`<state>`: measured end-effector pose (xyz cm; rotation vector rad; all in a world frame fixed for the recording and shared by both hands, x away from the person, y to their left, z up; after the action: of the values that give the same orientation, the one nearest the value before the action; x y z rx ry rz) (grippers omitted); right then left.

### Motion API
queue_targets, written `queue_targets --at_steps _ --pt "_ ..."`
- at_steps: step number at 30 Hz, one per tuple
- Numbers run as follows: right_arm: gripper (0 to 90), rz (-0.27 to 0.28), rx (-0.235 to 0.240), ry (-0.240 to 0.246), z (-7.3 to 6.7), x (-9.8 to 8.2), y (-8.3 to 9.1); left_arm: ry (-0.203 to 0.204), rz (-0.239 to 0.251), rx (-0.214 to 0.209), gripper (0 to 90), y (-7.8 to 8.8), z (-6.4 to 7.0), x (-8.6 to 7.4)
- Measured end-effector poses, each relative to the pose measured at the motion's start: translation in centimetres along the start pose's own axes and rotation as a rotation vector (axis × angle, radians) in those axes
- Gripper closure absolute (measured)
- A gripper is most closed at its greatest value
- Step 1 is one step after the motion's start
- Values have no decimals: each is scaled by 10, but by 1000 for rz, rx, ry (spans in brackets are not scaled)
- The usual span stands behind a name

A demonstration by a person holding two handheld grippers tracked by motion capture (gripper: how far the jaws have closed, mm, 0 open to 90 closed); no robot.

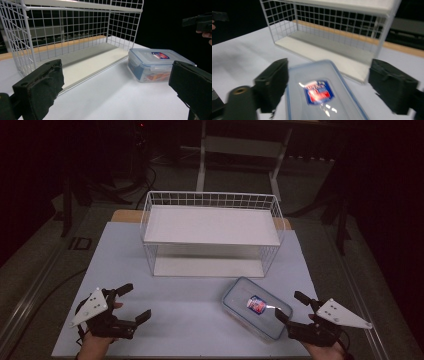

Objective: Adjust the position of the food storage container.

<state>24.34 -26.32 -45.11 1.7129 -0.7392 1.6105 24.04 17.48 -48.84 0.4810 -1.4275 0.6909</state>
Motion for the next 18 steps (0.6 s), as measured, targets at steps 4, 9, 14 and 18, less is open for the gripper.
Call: queue_targets --at_steps 4,9,14,18 --pt "395 -57 -58 39 16 -15 13 -2 4 2 0 0 0 0" --pt "578 -138 -82 25 30 -43 25 -2 1 -1 0 0 0 0" --pt "737 -201 -53 0 34 -65 33 -8 -3 -5 0 -1 1 -1" --pt "883 -242 -51 -9 35 -77 37 -6 -1 -4 0 -2 0 -2"
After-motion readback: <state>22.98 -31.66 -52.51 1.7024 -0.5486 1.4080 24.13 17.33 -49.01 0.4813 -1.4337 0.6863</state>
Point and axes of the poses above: each handheld gripper's, and its own axes: y roughly backward along the jaws, x roughly out of its top, z roughly to its right, the point moved 7 cm from there along -y, roughly forward along the jaws, and after that the axes turned 15 degrees about z, right-handed, at the moved point
